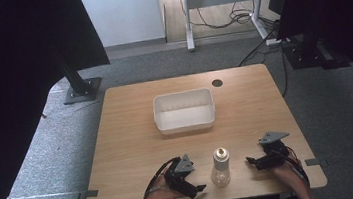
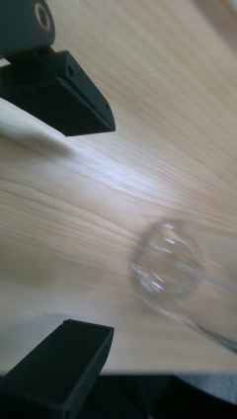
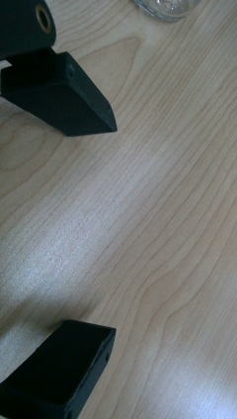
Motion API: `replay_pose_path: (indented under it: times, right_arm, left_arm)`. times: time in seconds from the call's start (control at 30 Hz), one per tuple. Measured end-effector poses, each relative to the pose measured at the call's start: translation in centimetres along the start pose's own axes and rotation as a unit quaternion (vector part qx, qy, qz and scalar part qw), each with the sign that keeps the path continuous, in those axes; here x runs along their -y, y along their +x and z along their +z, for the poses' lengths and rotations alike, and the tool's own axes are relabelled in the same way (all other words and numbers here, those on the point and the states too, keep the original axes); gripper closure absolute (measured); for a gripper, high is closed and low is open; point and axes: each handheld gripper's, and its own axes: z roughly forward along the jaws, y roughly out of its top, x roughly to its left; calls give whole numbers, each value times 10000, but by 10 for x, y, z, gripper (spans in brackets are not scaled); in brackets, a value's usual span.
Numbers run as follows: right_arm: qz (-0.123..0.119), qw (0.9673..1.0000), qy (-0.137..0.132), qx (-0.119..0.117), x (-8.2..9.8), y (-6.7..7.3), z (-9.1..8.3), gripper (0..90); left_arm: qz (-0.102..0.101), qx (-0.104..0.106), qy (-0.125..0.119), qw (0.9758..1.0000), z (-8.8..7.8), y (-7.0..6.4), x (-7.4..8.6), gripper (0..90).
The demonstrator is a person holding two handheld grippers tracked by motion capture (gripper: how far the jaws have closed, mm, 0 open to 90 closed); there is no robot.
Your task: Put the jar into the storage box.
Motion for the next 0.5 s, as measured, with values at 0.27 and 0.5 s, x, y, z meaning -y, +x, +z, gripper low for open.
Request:
replay_pose_path:
  times: [0.27, 0.5]
  right_arm:
    - [12, 10000, 7, 11, 0, 0, 0, 57]
    - [5, 10000, 16, 2, 0, 0, 0, 50]
  left_arm:
    - [97, -101, 35, 9999, 5, 0, 8, 77]
    - [122, -87, -20, 9999, 5, 1, 10, 73]
